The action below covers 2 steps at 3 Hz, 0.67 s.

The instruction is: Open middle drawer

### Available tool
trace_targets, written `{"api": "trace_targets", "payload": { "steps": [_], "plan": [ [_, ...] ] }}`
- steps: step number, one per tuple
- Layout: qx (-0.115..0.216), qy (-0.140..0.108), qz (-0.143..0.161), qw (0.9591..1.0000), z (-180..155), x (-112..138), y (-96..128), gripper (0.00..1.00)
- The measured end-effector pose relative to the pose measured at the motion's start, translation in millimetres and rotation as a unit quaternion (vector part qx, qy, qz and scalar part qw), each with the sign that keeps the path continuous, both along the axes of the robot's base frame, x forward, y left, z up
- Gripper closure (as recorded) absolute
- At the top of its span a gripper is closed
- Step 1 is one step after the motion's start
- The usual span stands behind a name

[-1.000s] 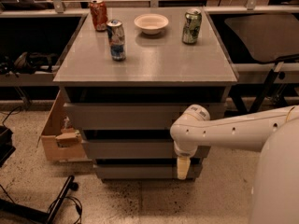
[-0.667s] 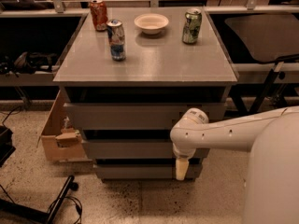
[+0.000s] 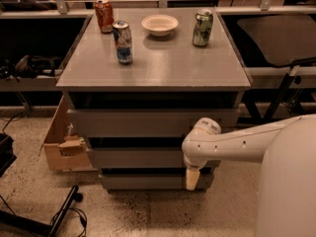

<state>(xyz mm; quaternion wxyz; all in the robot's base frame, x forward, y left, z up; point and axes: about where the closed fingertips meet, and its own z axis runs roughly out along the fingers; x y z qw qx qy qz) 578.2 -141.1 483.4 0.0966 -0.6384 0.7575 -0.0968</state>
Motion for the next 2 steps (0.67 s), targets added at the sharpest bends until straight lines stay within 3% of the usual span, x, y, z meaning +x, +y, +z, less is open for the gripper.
{"api": "trace_targets", "payload": {
  "steps": [2],
  "plan": [
    [0.005,-0.007,0.002,1.0000,-24,8,-4,0.00]
  ]
}}
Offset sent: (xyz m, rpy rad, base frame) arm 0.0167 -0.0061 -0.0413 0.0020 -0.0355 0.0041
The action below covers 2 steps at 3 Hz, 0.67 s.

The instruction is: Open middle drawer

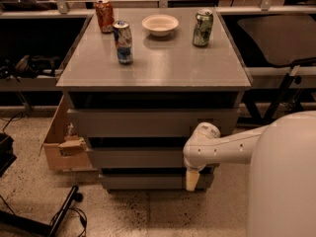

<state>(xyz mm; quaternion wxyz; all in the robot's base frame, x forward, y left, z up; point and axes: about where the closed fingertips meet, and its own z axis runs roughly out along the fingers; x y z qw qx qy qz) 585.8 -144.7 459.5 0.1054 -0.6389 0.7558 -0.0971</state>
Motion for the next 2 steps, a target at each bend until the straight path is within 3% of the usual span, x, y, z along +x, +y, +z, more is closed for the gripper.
{"api": "trace_targets", "payload": {
  "steps": [2],
  "plan": [
    [0.000,-0.008,0.002,1.0000,-20,16,0,0.00]
  ]
}}
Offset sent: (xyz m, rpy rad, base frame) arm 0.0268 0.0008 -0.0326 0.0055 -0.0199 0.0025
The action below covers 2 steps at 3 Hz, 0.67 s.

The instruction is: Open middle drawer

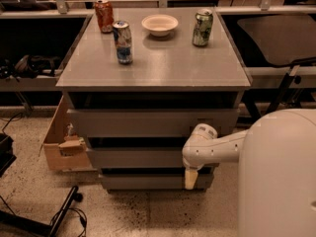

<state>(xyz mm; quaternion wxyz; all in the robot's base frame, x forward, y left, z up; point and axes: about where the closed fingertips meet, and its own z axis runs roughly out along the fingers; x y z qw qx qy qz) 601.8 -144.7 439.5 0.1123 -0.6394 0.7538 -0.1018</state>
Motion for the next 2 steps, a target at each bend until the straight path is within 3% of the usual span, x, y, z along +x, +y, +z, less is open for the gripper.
{"api": "trace_targets", "payload": {
  "steps": [1,2],
  "plan": [
    [-0.002,0.009,-0.002,1.0000,-11.8,5.7,-1.0,0.17],
    [-0.010,0.020,-0.010,0.9997,-16.8,4.0,-7.6,0.41]
  ]
}}
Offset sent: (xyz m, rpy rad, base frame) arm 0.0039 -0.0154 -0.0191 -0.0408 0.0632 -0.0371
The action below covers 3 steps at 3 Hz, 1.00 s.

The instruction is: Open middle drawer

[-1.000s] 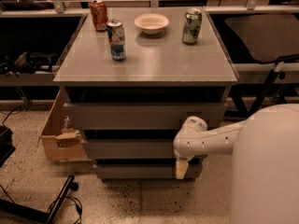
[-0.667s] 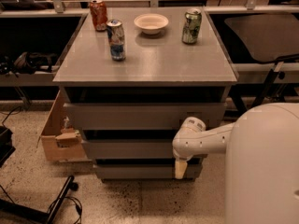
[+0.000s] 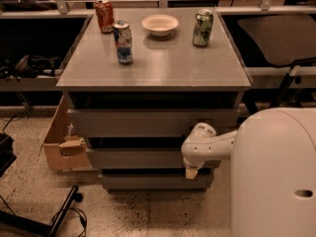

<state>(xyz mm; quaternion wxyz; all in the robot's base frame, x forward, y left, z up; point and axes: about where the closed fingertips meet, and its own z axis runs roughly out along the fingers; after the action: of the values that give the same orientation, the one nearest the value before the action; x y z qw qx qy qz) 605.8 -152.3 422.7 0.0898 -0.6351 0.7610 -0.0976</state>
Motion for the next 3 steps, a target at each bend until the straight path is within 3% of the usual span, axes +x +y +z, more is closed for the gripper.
{"api": "trace_targets", "payload": {
  "steps": [2,3],
  "plan": [
    [-0.029,0.006,-0.032,0.9991,31,-31,-36,0.88],
    [-0.029,0.006,-0.032,0.9991,32,-36,-36,0.90]
  ]
}}
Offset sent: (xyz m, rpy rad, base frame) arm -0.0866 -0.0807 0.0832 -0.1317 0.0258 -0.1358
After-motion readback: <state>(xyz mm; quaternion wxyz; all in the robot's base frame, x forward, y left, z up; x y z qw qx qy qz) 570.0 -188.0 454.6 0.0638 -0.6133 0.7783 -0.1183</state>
